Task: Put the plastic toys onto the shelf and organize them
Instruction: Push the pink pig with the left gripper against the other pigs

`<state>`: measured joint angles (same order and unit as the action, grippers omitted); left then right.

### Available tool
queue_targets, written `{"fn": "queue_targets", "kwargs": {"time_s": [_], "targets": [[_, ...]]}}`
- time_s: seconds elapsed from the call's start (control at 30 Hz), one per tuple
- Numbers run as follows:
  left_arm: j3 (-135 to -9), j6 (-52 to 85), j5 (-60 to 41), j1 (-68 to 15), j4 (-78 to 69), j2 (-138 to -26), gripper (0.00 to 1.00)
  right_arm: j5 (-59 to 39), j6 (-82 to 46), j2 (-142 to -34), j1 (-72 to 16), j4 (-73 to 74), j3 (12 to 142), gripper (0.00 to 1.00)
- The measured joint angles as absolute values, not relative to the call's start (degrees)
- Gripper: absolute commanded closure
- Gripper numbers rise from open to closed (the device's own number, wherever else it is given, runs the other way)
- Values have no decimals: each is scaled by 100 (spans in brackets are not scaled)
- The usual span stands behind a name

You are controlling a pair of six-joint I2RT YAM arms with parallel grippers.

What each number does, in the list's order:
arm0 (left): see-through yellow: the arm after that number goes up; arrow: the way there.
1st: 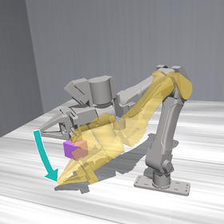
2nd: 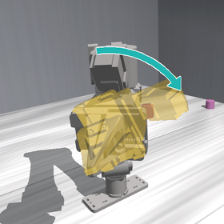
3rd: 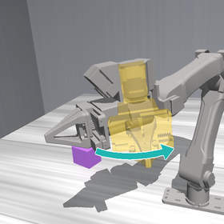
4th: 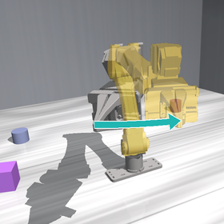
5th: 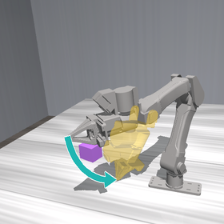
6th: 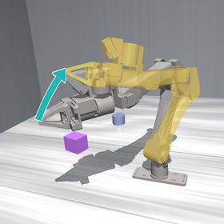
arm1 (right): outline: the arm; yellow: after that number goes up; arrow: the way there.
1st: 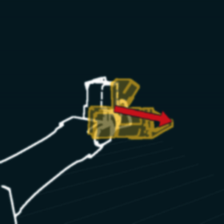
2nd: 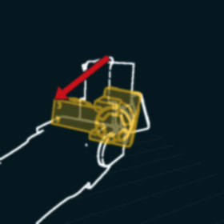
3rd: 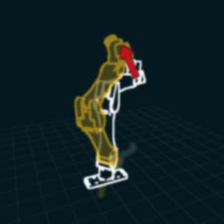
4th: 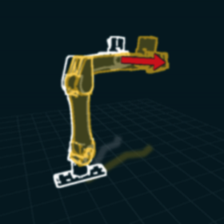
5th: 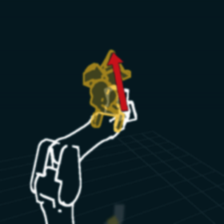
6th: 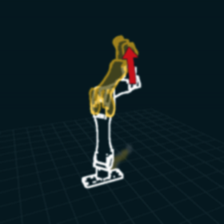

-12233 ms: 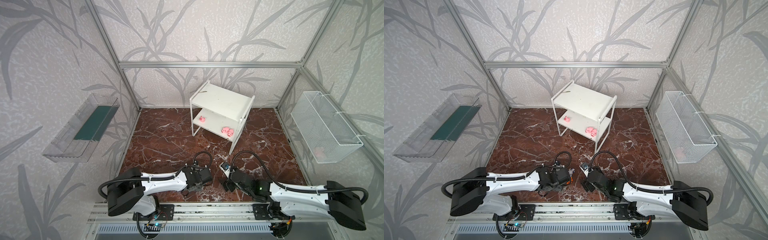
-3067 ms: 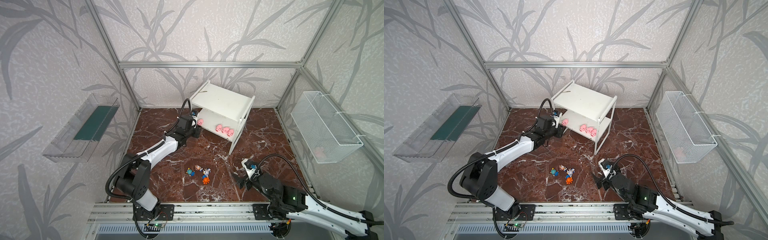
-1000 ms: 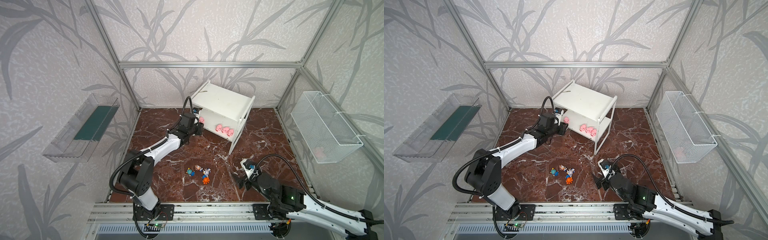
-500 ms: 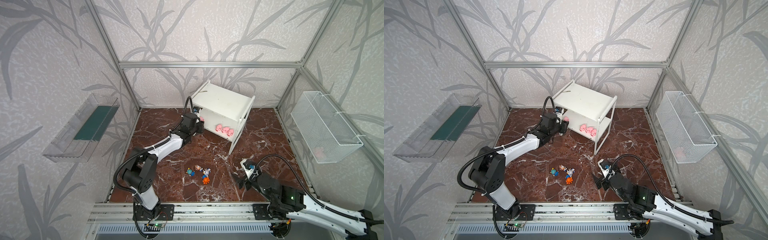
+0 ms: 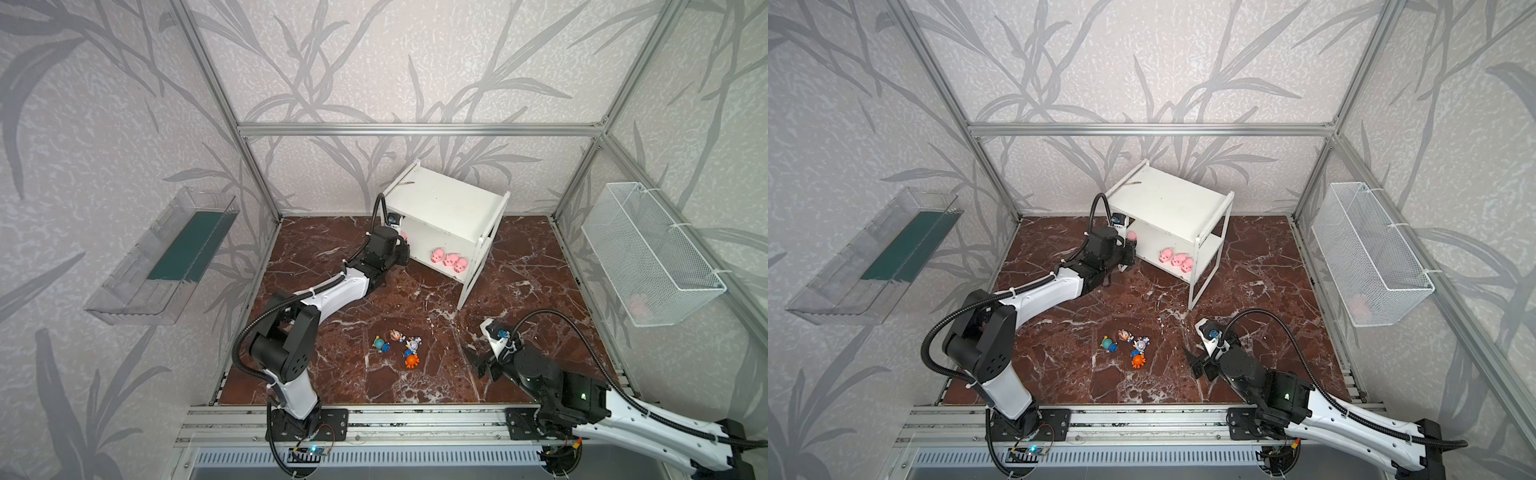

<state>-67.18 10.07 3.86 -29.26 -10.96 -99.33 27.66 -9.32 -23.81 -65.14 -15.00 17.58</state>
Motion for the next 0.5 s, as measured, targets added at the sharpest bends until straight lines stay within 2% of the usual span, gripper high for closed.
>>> {"fn": "queue_targets", "kwargs": {"time_s": [0.5], "targets": [[-6477,773,-556,-2995,-1194,-9747,74,2803,-908,-2381,-6514,-1457,1743,3]]}}
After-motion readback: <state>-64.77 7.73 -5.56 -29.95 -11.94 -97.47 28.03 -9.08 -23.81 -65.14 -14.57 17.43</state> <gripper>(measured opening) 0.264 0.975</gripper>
